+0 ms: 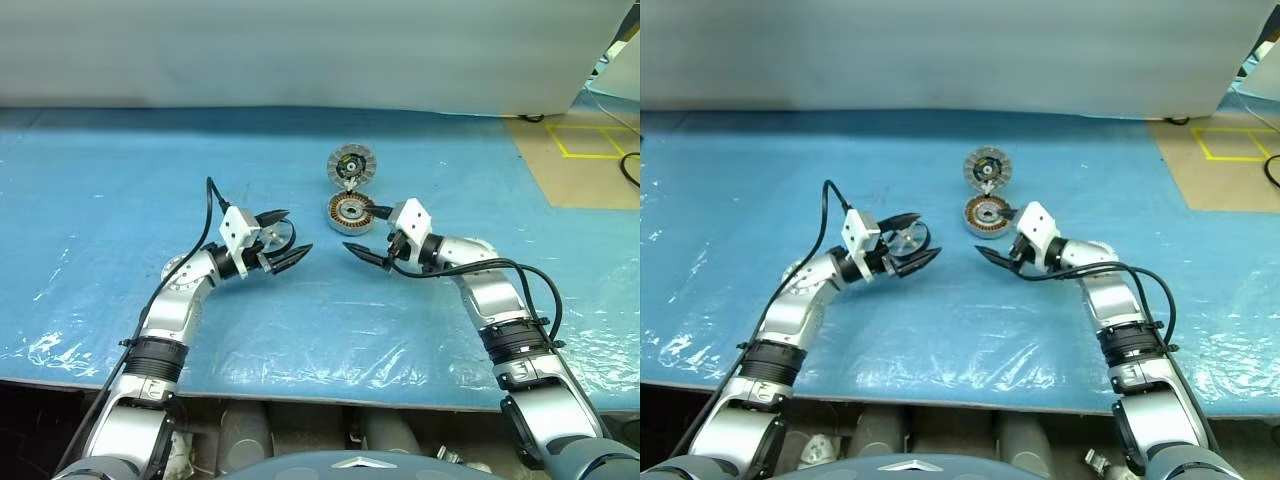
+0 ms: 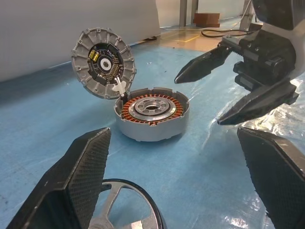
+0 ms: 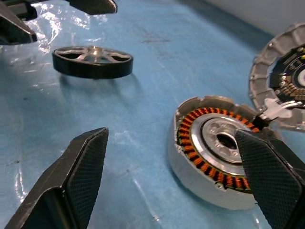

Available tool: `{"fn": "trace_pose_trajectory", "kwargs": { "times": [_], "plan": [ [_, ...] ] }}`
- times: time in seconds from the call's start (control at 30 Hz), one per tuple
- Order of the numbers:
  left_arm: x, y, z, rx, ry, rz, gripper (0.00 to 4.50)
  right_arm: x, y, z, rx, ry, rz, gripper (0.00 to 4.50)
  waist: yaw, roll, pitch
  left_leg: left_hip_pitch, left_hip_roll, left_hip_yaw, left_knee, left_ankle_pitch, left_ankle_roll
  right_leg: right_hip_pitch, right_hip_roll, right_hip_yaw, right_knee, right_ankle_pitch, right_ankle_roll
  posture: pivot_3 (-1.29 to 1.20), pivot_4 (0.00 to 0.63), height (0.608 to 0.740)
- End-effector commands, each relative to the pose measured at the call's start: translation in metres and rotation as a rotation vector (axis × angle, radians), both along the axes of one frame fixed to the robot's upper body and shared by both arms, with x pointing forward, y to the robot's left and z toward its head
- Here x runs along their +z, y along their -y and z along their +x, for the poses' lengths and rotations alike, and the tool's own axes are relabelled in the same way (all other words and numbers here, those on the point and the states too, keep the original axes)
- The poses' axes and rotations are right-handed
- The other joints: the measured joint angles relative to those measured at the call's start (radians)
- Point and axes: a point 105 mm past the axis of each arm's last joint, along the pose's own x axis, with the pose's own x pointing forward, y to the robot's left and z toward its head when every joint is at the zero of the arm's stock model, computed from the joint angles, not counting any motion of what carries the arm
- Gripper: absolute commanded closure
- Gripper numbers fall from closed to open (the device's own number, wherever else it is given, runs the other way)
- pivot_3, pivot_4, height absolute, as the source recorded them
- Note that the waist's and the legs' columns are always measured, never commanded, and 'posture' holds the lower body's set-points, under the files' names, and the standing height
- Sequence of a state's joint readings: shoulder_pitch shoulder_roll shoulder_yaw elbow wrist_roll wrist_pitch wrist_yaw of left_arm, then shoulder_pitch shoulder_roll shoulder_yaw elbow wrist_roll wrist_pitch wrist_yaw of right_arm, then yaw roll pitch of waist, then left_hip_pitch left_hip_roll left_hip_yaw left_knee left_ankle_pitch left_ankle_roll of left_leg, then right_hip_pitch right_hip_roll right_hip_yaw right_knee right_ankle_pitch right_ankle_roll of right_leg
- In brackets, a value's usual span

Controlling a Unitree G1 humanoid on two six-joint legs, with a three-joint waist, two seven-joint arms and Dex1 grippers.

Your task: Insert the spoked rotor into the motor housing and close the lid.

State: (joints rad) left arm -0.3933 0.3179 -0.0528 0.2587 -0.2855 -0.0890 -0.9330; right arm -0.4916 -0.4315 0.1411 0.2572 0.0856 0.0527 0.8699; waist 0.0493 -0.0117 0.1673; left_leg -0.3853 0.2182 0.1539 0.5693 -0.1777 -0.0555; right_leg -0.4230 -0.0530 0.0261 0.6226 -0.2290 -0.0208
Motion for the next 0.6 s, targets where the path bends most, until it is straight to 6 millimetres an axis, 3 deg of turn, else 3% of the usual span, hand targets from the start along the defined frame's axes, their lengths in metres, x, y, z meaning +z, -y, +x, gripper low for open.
{"fn": "trace_pose_trajectory", "kwargs": {
  "times": [0.03,0.2,0.3,0.43,0.6],
  "plan": [
    [0.010,0.005,-0.001,-0.018,0.042,0.001,0.03,0.022,-0.007,0.004,0.019,0.054,-0.030,0.00,0.000,0.000,0.000,0.000,0.000,0.000,0.000,0.000,0.000,0.000,0.000,0.000,0.000,0.000,0.000,0.00,0.150,0.740],
    [0.009,0.003,-0.001,-0.007,0.043,-0.001,0.03,0.020,-0.011,0.013,0.019,0.079,-0.109,0.00,0.000,0.000,0.000,0.000,0.000,0.000,0.000,0.000,0.000,0.000,0.000,0.000,0.000,0.000,0.000,0.00,0.150,0.740],
    [0.008,0.002,-0.001,0.004,0.041,-0.002,0.00,0.011,-0.012,0.018,0.021,0.081,-0.170,0.58,0.000,0.000,0.000,0.000,0.000,0.000,0.000,0.000,0.000,0.000,0.000,0.000,0.000,0.000,0.000,0.00,0.150,0.740],
    [0.007,-0.002,-0.001,0.023,0.039,0.000,0.00,-0.011,-0.007,0.020,0.044,0.061,-0.293,1.99,0.000,0.000,0.000,0.000,0.000,0.000,0.000,0.000,0.000,0.000,0.000,0.000,0.000,0.001,0.001,0.00,0.150,0.740],
    [0.009,-0.005,0.000,0.041,0.049,-0.004,0.00,-0.018,-0.004,0.021,0.054,0.058,-0.332,3.73,0.000,0.000,0.000,0.000,0.000,0.000,0.001,0.000,0.000,0.001,0.000,0.000,0.001,0.000,0.000,0.00,0.150,0.740]
  ]
}}
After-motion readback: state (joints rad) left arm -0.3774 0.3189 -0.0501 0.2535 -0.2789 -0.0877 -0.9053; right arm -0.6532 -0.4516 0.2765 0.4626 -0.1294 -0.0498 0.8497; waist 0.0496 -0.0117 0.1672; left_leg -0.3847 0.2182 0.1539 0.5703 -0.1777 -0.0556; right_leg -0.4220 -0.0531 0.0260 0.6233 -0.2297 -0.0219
